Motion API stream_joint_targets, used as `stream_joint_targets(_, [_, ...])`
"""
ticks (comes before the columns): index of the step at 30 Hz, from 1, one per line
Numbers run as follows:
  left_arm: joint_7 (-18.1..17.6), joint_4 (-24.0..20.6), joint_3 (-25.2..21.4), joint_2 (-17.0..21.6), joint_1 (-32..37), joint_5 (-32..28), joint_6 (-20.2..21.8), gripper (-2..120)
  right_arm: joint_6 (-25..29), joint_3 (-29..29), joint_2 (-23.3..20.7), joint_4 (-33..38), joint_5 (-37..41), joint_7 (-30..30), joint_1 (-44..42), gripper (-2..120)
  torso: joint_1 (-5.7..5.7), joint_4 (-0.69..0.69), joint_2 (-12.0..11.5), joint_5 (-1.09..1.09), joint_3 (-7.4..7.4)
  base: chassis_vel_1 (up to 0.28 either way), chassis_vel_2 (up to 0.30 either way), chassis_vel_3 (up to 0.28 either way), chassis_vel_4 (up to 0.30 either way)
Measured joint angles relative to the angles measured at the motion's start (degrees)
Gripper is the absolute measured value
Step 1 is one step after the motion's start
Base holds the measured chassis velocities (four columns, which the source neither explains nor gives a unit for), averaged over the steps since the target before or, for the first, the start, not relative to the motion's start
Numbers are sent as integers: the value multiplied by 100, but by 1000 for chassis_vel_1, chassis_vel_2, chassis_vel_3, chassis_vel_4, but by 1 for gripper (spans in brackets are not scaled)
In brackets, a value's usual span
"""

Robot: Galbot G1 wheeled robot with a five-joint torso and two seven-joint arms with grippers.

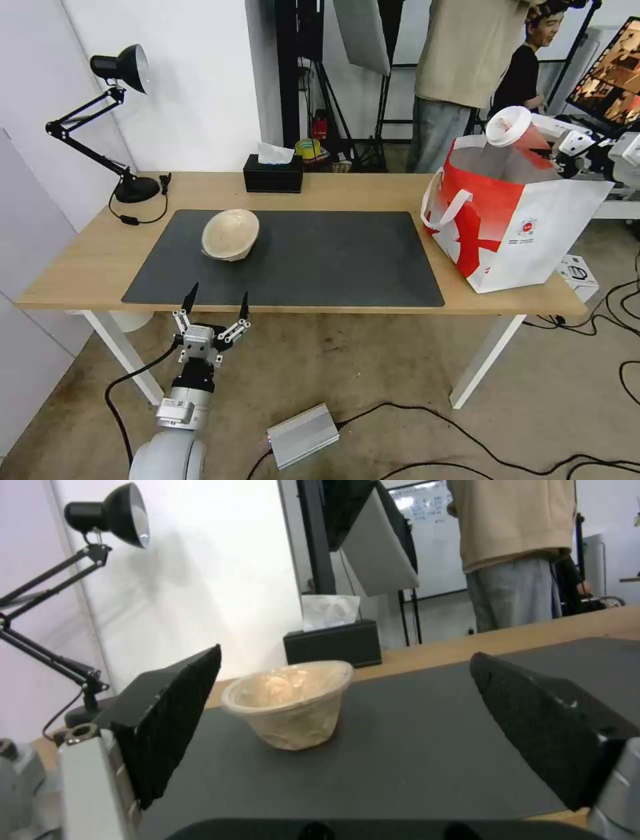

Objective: Pick up the trash from the table and place it into the takeout bag.

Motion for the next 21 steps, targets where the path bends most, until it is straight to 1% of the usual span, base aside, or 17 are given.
stream_joint_targets(10, [-3,46,1,25,-30,-33,-1,100,118,-8,183,-275,-279,1,81,1,0,1,0,0,0,0,0,0,0])
stream_joint_targets(21, [0,66,24,41,-53,-65,0,100,125,-39,252,-398,-306,28,108,1,0,0,0,0,0,0,0,0,0])
